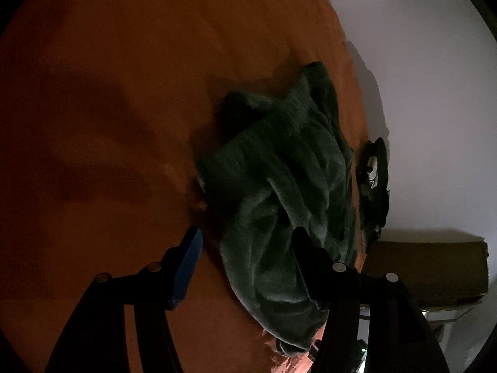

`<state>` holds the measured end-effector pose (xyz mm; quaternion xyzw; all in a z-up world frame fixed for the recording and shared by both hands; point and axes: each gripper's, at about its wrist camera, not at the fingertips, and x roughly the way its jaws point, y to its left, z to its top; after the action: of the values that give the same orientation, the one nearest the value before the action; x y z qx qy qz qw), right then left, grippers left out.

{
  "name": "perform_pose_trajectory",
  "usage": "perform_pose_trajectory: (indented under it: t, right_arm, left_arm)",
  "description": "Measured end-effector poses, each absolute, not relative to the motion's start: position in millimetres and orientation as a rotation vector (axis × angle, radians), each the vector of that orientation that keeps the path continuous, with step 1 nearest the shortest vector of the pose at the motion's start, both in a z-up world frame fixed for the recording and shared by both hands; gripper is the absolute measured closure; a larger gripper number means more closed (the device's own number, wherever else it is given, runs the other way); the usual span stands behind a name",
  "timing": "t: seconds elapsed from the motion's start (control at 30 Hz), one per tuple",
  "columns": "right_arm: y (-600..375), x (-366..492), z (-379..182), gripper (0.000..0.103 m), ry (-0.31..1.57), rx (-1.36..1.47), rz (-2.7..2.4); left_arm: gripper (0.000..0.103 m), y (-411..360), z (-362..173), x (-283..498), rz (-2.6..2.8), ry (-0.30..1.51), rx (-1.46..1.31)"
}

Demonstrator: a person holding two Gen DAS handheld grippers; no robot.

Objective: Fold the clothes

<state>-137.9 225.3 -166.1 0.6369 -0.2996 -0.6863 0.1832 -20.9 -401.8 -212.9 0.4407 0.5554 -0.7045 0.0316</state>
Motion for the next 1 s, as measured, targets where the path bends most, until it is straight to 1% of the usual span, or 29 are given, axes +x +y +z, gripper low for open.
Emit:
perform_pose_trajectory:
  t: [0.03, 0.07, 0.17, 0.27, 0.33, 0.37, 0.4, 0.43, 0.47, 0.53, 0.6, 0.63, 0.67, 0.73, 0.77, 0.9, 0.93, 1.0]
  right_arm:
    - [225.2, -138.2, -168.2, 0.096, -0.872, 1.793, -1.941]
    - [225.2, -137.9, -167.7, 0.097, -0.889, 1.778, -1.957]
    - [231.2, -131.4, -138.5, 0.097, -0.95, 1.624, -2.036]
    - [228.5, -123.3, -106.8, 0.098, -0.984, 1.471, -2.104]
    - [226.8, -117.8, -73.6, 0.098, -0.945, 1.369, -2.158]
    - [223.8, -115.2, -55.8, 0.103, -0.906, 1.318, -2.184]
    - [220.6, -112.7, -38.6, 0.103, -0.865, 1.27, -2.206]
    - [217.7, -110.2, -22.7, 0.103, -0.829, 1.227, -2.222]
    - [214.9, -108.5, -9.1, 0.103, -0.8, 1.187, -2.232]
    - [208.3, -107.0, 6.8, 0.103, -0.721, 1.161, -2.26]
    - [196.2, -107.3, 7.2, 0.098, -0.656, 1.223, -2.236]
    - [186.2, -104.9, -0.5, 0.092, -0.639, 1.272, -2.177]
    - [174.1, -101.5, -10.8, 0.074, -0.627, 1.317, -2.105]
    - [142.1, -87.7, -36.1, 0.054, -0.567, 1.409, -1.965]
    - [122.8, -79.4, -49.4, 0.054, -0.525, 1.448, -1.895]
    - [32.1, -47.9, -93.1, 0.054, -0.315, 1.501, -1.723]
    - [15.7, -42.7, -100.4, 0.054, -0.295, 1.488, -1.727]
    - [-4.7, -41.2, -112.6, 0.054, -0.337, 1.438, -1.79]
  left_arm:
    - [0.042, -404.1, -216.2, -23.3, -2.172, 1.724, 1.348]
    - [0.041, -406.6, -219.0, -26.2, -2.175, 1.732, 1.337]
    - [0.035, -411.7, -226.8, -37.4, -2.189, 1.732, 1.33]
    - [0.034, -403.7, -237.5, -55.2, -2.193, 1.748, 1.387]
    - [0.034, -393.9, -244.4, -65.8, -2.203, 1.72, 1.423]
    - [0.041, -389.4, -246.5, -69.7, -2.21, 1.699, 1.432]
    - [0.083, -387.8, -244.7, -68.1, -2.217, 1.696, 1.409]
    - [0.095, -386.1, -242.8, -66.6, -2.223, 1.692, 1.386]
    - [0.095, -384.9, -238.6, -64.6, -2.234, 1.694, 1.357]
    - [0.095, -387.3, -205.5, -56.0, -2.296, 1.751, 1.236]
    - [0.095, -388.8, -170.3, -47.4, -2.361, 1.802, 1.113]
    - [0.095, -385.1, -141.0, -43.2, -2.431, 1.809, 1.061]
    - [0.095, -381.4, -111.7, -39.0, -2.501, 1.814, 1.007]
    - [0.095, -372.8, -67.7, -30.4, -2.611, 1.81, 0.939]
    - [0.095, -361.5, -42.7, -26.7, -2.675, 1.789, 0.93]
    - [0.095, -323.7, 14.6, -34.5, -2.793, 1.736, 1.003]
    - [0.095, -316.6, 26.1, -37.9, -2.821, 1.718, 1.012]
    - [0.095, -305.0, 49.5, -47.1, -2.876, 1.635, 1.017]
